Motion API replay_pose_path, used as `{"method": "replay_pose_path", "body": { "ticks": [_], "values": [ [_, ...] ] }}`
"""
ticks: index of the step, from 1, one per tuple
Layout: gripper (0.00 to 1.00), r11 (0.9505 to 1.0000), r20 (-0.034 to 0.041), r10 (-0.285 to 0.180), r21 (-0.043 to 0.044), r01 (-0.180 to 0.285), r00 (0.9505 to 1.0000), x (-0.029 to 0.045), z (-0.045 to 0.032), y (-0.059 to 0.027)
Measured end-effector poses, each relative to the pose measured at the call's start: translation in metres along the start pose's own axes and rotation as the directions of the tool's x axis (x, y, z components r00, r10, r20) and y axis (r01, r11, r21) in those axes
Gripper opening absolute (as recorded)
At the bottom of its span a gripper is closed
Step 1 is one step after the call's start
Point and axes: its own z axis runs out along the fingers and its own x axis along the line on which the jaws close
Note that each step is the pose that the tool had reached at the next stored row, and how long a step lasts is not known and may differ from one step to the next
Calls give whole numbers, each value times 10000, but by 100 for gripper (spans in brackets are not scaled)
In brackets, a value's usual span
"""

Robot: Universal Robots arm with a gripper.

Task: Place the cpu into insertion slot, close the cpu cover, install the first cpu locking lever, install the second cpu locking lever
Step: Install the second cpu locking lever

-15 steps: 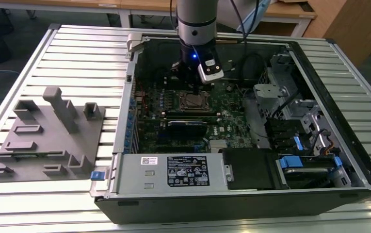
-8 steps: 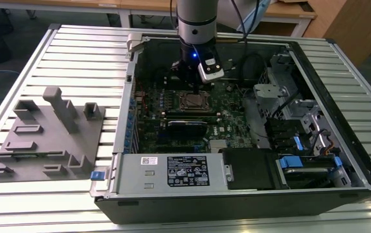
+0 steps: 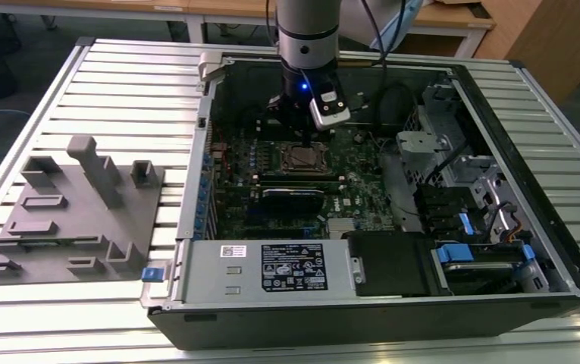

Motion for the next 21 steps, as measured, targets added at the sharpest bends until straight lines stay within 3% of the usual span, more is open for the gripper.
{"method": "replay_pose_path", "body": {
  "ticks": [21],
  "values": [
    [10,10000,-4,0,9,0,10000,-8,-44,-10]
  ]
}}
